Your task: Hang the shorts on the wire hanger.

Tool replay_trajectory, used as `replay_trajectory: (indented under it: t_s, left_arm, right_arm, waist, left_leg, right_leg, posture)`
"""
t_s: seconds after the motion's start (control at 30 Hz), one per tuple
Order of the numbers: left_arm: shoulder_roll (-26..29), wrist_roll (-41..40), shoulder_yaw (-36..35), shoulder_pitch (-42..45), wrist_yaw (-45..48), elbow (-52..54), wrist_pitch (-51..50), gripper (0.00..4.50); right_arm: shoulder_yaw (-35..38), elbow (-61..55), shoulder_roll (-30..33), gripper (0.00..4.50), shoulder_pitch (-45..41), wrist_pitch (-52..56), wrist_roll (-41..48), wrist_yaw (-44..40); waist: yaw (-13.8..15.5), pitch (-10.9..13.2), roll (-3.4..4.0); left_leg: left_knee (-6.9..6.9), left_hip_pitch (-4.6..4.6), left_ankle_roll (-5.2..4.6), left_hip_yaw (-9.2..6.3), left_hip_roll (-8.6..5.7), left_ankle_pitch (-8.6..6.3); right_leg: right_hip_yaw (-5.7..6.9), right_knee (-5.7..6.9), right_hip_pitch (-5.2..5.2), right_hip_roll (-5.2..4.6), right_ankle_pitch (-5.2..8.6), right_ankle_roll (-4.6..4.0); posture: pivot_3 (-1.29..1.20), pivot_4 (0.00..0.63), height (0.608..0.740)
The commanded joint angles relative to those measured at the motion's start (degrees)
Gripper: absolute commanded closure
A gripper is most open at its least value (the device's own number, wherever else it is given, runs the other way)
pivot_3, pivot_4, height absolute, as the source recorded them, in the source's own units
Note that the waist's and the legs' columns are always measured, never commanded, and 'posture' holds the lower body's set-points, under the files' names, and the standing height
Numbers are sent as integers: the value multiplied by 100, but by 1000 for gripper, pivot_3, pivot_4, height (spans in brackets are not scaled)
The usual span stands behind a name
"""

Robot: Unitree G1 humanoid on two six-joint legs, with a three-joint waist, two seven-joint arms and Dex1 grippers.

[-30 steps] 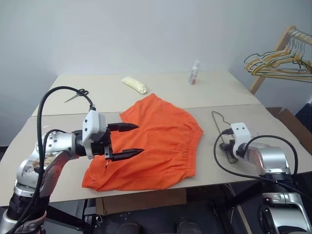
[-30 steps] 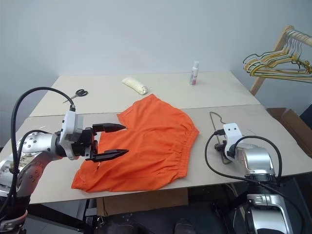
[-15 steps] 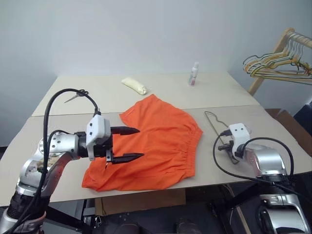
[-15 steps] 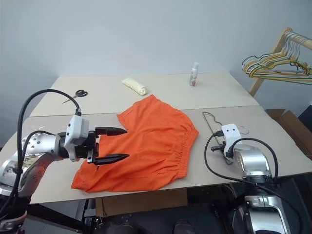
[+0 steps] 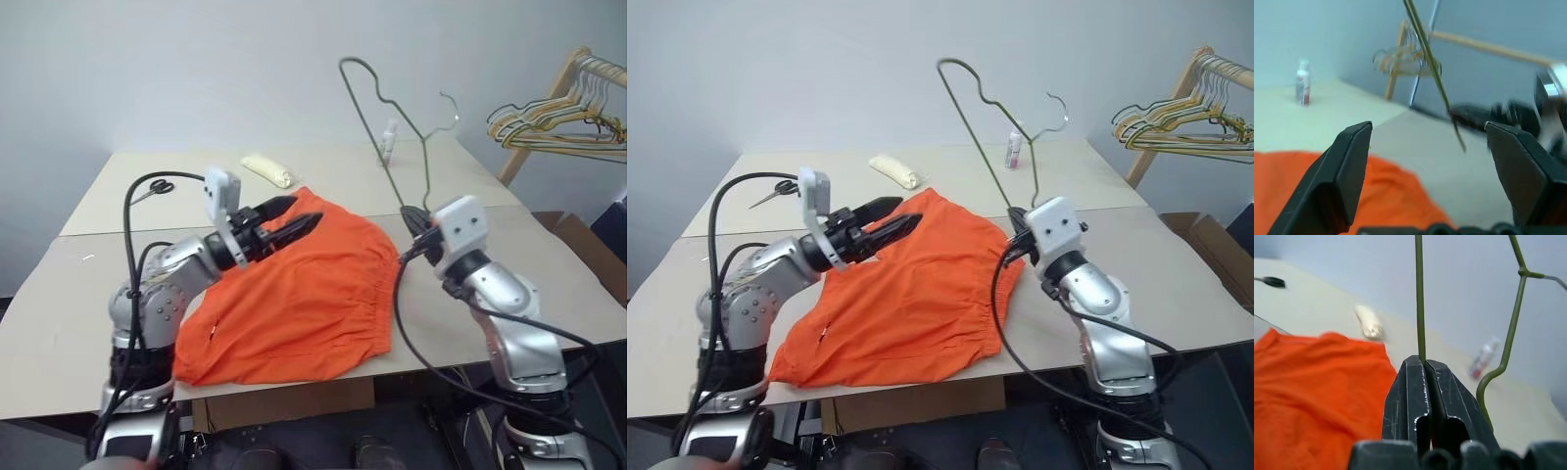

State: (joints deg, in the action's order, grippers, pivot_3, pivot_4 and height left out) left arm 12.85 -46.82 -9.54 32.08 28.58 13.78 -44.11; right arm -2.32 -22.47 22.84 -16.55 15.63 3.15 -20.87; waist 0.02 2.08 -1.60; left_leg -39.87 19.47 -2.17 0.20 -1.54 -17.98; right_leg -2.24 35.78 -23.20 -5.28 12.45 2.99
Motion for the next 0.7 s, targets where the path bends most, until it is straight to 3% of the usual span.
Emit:
replay_trajectory:
  t_s: [0.03, 0.3, 0.4, 0.7]
  left_arm:
    - [-336, -405, -306, 340, -622, 30, 8, 497]
    - [-397, -1032, -588, 463, -965, -92, -95, 497]
    - [-356, -1140, -577, 464, -961, -86, -92, 1055]
    - [-487, -1260, -512, 452, -1250, -109, -30, 4090]
  right_arm:
    - [-218, -172, -63, 4446, 59, -787, -182, -59]
    - [-504, 84, -133, 4446, 147, -1433, -398, -183]
    - [-565, 179, -158, 4500, 140, -1513, -550, -116]
    - [-603, 331, -283, 4500, 198, -1683, -897, 7]
  waist:
    - [-10, 0, 0]
    - [-15, 0, 0]
    - [-11, 0, 0]
    - [4, 0, 0]
  left_leg:
    - [1, 0, 2, 0, 0, 1]
    - [2, -8, 8, -1, -9, 4]
    - [2, -7, 8, -2, -12, 4]
    - [3, -7, 12, -5, -29, 7]
  right_leg:
    - [-2, 0, -2, 1, 0, 0]
    - [-3, 1, 4, 2, 0, -2]
    - [-3, 0, 4, 1, 0, -2]
    - [-3, -1, 3, -1, 0, -2]
  posture:
    - [27, 0, 740]
    - [34, 0, 740]
    - [32, 0, 740]
    - [27, 0, 740]
